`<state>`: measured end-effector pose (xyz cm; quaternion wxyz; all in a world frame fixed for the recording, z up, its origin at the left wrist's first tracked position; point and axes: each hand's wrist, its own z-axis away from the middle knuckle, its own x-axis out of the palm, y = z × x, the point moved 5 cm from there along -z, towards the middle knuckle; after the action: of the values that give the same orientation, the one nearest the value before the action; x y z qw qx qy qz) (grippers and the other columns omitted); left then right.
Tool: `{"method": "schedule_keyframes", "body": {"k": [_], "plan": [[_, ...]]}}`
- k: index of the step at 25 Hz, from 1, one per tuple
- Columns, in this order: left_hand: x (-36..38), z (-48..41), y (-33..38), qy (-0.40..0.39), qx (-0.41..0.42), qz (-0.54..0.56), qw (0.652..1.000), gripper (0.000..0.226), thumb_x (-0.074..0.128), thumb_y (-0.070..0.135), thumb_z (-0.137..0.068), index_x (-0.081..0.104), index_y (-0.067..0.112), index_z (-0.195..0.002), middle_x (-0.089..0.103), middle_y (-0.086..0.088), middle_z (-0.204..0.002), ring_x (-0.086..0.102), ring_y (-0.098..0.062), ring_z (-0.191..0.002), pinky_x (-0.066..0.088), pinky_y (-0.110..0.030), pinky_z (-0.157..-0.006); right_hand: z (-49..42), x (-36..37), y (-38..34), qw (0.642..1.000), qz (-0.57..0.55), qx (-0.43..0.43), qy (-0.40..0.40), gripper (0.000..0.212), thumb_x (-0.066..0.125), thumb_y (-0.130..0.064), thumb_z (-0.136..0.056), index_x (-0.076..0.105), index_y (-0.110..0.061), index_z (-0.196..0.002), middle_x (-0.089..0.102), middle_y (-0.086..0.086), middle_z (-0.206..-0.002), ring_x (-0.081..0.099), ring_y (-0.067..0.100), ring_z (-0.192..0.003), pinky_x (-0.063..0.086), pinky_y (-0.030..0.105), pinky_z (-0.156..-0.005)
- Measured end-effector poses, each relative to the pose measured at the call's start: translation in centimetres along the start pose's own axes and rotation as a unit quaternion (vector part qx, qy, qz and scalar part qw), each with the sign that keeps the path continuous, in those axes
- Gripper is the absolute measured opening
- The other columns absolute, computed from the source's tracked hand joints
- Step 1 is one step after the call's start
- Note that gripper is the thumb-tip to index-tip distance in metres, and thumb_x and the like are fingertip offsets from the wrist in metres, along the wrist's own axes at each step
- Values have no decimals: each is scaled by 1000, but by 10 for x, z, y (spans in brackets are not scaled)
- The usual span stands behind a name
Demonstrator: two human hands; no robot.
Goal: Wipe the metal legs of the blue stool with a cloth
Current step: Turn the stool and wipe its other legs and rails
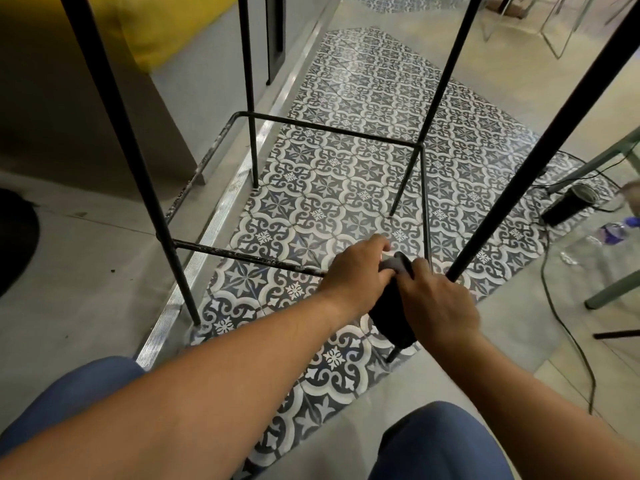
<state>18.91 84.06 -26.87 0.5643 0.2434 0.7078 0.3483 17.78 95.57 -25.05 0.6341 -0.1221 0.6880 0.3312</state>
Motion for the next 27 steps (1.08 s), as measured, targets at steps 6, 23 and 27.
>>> {"method": "schedule_keyframes", "body": {"k": [6,23,27], "plan": [[-20,-10,-11,20,-15,13,1000,25,64,17,-91,59,15,-115,61,2,-101,58,-13,-86,53,-28,-77,13,40,-24,992,82,40,-87,59,37,-35,-95,33,2,-141,44,27,-129,41,36,-110,40,45,-88],[-114,38,-59,116,-86,-23,989,24,58,39,-93,59,28,-114,62,14,-97,62,-4,-75,49,-19,-60,-17,61,-39,989,-134,44,33,26,53,-21,-93,55,-9,-115,62,14,-113,47,37,-123,15,56,-114],[-149,52,-68,188,-104,-13,977,12,54,44,-94,56,40,-105,60,22,-90,61,8,-76,45,-7,-51,-15,60,-22,979,-184,-81,45,41,56,-6,-82,56,-5,-123,61,16,-125,53,32,-122,27,50,-111]]}}
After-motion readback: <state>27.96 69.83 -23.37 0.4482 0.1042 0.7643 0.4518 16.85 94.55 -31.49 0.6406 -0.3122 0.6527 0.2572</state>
